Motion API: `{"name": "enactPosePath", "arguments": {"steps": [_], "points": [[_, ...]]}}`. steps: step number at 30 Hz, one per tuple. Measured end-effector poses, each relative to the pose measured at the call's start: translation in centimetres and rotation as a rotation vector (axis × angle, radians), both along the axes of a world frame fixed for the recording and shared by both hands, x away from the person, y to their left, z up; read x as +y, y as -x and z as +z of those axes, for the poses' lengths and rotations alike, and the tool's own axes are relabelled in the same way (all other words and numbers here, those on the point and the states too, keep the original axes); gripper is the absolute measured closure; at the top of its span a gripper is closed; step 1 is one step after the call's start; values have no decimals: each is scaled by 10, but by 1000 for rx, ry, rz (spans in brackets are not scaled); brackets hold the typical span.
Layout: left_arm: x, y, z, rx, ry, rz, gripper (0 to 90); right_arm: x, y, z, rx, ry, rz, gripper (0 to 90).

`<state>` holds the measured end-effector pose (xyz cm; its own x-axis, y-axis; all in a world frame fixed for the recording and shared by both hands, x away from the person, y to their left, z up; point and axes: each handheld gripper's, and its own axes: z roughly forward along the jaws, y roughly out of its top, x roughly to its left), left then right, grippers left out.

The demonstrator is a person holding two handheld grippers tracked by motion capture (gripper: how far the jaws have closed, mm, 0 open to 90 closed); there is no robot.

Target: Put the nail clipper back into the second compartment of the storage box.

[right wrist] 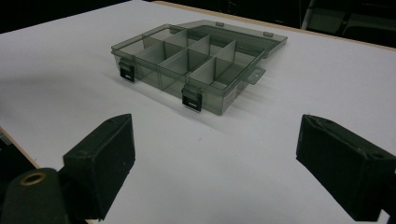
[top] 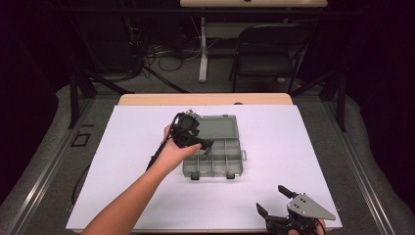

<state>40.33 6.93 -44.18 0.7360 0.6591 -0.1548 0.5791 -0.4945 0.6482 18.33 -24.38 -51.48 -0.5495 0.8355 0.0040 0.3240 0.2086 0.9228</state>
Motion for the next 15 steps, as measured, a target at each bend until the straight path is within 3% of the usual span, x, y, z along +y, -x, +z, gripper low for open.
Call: {"name": "enactPosePath", "arguments": {"steps": [3,6,15], "points": [[9,8,2,-8,23,-28,220,0,0,0,-6,-2,2,116],[20,20,3,-21,80,-68,200,0,0,0,0,-1,-1,116],[52,45,3,-83,136,-47,168,0,0,0,-1,-1,0,116]]}}
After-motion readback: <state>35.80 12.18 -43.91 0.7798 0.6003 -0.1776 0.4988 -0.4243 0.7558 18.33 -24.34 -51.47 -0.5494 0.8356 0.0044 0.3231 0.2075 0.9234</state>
